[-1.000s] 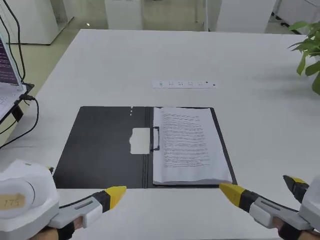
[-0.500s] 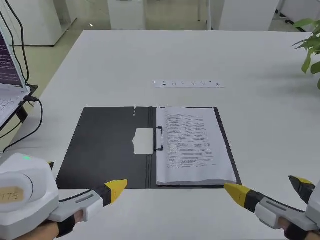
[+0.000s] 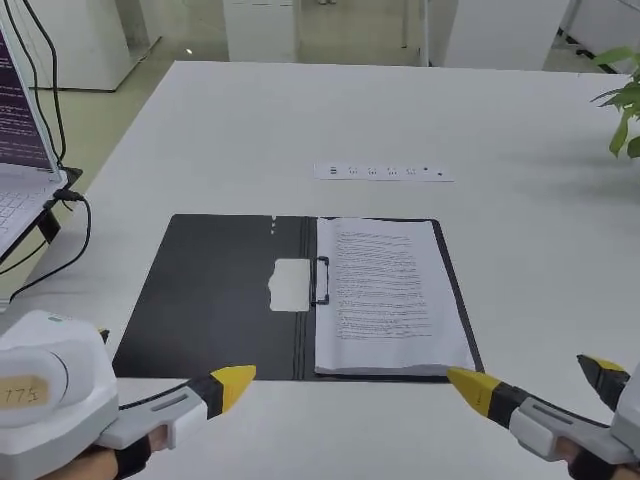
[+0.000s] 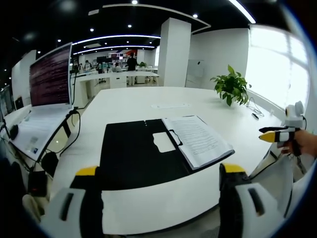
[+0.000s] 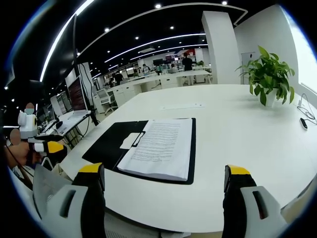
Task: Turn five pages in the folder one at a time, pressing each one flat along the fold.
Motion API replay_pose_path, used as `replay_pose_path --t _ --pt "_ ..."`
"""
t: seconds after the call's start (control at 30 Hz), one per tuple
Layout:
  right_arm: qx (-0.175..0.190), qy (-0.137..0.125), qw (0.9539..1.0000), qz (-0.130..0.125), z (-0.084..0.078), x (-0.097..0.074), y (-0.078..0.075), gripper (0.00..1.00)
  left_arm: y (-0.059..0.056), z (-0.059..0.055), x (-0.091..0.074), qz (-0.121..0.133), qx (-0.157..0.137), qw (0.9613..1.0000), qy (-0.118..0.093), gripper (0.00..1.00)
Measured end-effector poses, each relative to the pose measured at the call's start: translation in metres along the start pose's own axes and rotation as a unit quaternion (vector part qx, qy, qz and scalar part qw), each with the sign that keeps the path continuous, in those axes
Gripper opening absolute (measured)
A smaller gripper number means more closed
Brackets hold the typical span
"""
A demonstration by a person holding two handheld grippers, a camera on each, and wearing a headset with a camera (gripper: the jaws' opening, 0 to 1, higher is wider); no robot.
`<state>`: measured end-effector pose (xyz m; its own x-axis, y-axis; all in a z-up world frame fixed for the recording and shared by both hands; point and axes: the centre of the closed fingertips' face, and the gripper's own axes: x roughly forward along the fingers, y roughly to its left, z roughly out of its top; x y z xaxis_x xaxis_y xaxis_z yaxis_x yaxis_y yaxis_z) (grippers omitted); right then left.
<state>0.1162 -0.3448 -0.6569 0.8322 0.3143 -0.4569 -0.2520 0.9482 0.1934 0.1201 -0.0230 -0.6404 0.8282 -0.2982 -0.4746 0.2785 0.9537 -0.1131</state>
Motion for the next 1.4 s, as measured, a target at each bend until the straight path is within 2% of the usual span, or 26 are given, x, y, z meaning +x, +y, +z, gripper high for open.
replay_pose_path --t 0.5,1.0,1.4 --pt "-0.001 -0.003 1.0000 -0.002 0.0003 -0.0035 0.0008 1.00 -0.0055 -0.0047 0.0006 -0.009 0.009 0.9998 0.014 0.99" --pt "-0.006 -0.003 1.0000 0.001 0.0037 -0.0005 0.0009 1.00 -0.0038 -0.0056 0.0001 -0.007 0.005 0.9999 0.014 0.99" --pt "-0.001 -0.004 1.0000 -0.002 0.0034 -0.0013 -0.0028 1.00 -0.0088 -0.0020 0.0013 -0.011 0.005 0.9999 0.009 0.99"
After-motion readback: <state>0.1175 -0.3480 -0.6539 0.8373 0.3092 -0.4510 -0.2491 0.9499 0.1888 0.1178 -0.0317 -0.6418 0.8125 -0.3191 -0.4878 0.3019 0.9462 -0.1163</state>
